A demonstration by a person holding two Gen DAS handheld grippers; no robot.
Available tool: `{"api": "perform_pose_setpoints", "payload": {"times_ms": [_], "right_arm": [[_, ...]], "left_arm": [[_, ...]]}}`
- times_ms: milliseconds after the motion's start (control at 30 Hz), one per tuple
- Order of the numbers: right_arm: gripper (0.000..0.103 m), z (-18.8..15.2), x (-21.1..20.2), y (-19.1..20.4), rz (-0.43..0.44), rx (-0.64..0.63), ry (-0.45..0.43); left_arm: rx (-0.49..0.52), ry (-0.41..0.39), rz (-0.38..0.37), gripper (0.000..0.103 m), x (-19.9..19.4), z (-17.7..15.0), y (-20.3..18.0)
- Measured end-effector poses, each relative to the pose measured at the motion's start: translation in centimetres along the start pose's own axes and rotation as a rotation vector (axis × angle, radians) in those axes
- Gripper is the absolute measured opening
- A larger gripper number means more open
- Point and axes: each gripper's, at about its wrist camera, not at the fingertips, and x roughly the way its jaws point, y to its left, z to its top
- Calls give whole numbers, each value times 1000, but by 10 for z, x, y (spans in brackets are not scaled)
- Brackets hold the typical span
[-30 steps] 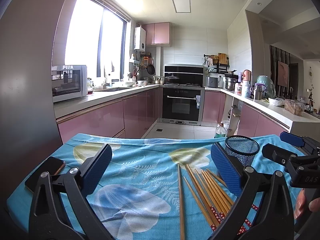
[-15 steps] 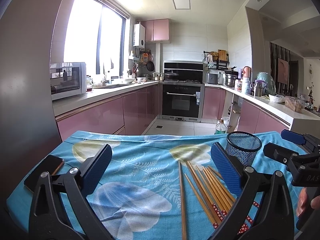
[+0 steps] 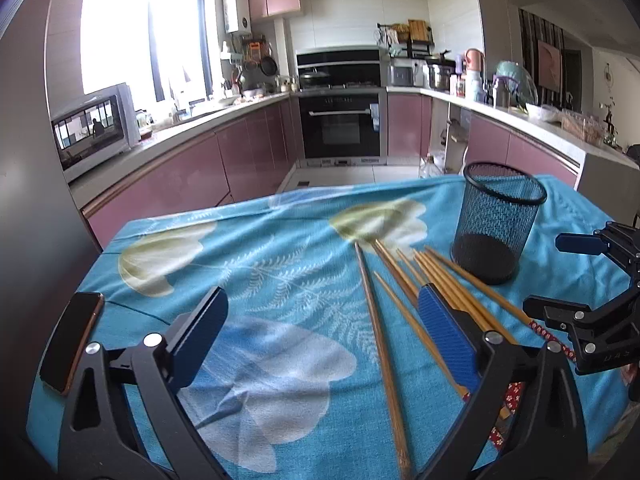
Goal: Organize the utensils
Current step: 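Grasp a wooden chopstick with the left gripper while the right gripper grasps another chopstick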
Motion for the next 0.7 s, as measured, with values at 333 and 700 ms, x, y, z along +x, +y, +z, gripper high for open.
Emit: {"api": "perform_pose_setpoints", "payload": {"times_ms": [333, 700], "right_arm": [[43, -2, 35, -6, 44, 24, 143], [15, 12, 48, -1, 103, 27, 173]], "left_arm": [[51, 168, -55, 73, 57, -9, -12], [44, 298, -129, 40, 108, 0, -26]]}}
